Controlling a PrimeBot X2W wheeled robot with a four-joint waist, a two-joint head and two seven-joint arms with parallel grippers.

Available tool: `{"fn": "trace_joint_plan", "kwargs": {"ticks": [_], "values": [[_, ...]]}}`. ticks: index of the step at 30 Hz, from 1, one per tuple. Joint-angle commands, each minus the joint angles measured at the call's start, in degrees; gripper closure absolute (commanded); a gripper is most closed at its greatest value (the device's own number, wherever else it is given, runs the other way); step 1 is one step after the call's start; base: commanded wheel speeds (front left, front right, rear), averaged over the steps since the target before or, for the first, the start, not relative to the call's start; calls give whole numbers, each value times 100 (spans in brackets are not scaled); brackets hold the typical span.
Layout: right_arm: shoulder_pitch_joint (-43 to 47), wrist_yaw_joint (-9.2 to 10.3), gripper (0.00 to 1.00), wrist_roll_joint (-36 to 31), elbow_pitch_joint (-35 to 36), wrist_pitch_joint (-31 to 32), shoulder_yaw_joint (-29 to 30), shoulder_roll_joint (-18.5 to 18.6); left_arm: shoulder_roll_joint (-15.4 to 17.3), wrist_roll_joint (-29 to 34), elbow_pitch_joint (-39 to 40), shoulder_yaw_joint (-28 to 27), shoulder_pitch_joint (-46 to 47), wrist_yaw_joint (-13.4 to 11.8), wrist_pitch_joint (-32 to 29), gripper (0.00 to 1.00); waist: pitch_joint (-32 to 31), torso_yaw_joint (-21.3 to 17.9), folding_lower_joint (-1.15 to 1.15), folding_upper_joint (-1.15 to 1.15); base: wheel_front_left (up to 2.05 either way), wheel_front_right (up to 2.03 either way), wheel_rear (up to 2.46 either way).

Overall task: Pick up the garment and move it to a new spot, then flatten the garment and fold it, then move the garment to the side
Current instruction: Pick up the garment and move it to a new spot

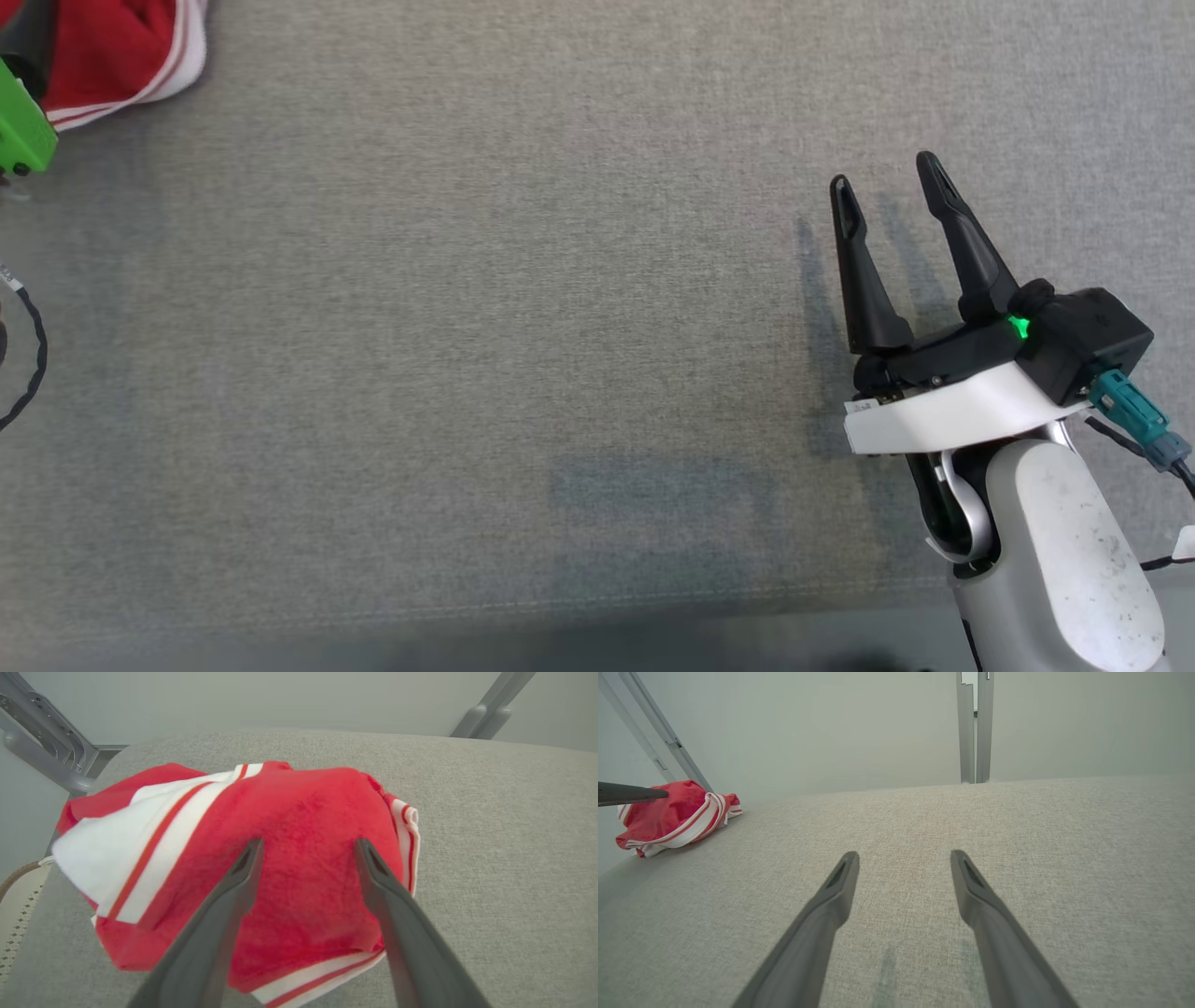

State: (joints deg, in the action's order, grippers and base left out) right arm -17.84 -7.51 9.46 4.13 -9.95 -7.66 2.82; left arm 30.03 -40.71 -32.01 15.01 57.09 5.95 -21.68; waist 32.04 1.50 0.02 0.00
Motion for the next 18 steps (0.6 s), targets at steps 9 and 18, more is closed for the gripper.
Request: {"fn": "trace_joint_plan", "kwargs": {"ticks": [9, 18], "values": [[-228, 4, 0, 54, 17, -131, -74, 15, 156, -43, -408, -119, 243, -195, -15, 0, 598, -448, -2, 0, 0, 0, 0], [-300, 4, 0, 105, -54, -247, -137, 15, 198, -48, -718, -158, 195, -275, 207, 100, 718, -573, -2, 0, 0, 0, 0]]}}
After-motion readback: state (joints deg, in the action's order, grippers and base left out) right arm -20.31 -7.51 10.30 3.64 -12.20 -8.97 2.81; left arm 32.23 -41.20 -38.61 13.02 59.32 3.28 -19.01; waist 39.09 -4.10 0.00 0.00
